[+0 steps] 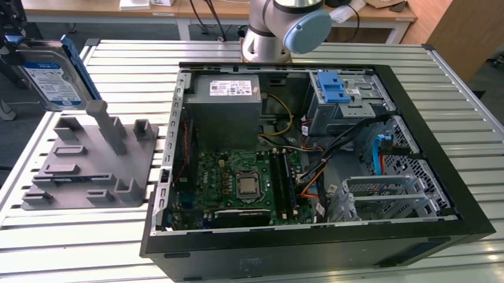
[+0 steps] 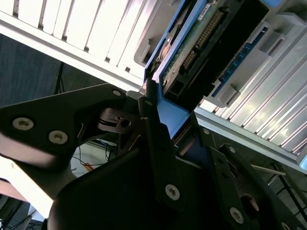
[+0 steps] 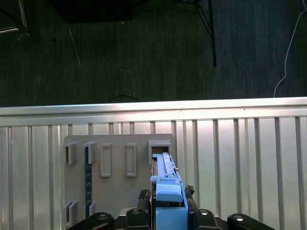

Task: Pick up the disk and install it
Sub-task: 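Pick up the disk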

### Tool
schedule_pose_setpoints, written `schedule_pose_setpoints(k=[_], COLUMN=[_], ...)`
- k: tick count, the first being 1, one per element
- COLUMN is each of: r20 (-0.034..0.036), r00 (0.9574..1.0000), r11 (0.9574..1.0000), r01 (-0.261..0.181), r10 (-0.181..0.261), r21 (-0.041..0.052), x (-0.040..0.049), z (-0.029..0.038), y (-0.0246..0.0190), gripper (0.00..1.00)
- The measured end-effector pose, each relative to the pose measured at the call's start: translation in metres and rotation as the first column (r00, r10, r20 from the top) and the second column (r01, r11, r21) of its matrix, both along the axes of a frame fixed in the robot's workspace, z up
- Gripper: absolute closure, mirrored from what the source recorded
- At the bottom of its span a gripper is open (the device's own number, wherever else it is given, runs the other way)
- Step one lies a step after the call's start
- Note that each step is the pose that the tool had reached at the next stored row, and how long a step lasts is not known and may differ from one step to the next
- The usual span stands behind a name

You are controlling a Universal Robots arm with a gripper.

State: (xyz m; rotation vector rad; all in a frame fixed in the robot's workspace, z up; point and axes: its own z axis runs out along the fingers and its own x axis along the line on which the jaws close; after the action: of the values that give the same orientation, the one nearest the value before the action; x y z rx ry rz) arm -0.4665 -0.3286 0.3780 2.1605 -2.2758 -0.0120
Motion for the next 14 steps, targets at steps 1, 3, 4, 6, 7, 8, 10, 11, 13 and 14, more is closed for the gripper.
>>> schedule_pose_setpoints(k=[1, 3, 4, 6, 7, 8, 10, 11, 13, 14], r20=[0.0001, 0.0, 0.0001, 0.0001, 0.0001, 0.0001, 0.0001, 0.0001, 0.0001, 0.0001], r00=[1.0, 1.0, 1.0, 1.0, 1.0, 1.0, 1.0, 1.0, 1.0, 1.0], r11=[1.0, 1.0, 1.0, 1.0, 1.0, 1.0, 1.0, 1.0, 1.0, 1.0], r01=[0.0, 0.0, 0.0, 0.0, 0.0, 0.0, 0.0, 0.0, 0.0, 0.0], r10=[0.0, 0.0, 0.0, 0.0, 0.0, 0.0, 0.0, 0.0, 0.0, 0.0], r21=[0.0001, 0.0, 0.0, 0.0, 0.0001, 0.0001, 0.0001, 0.0001, 0.0001, 0.0], x=[0.0, 0.0, 0.0, 0.0, 0.0, 0.0, 0.0, 0.0, 0.0, 0.0], z=[0.0008, 0.0028, 0.0038, 0.0062, 0.0077, 0.0091, 0.0122, 0.0135, 0.0163, 0.0175], y=[0.0, 0.0, 0.0, 0.0, 0.0, 0.0, 0.0, 0.0, 0.0, 0.0], gripper=[0.63, 0.63, 0.63, 0.63, 0.63, 0.63, 0.63, 0.63, 0.63, 0.63])
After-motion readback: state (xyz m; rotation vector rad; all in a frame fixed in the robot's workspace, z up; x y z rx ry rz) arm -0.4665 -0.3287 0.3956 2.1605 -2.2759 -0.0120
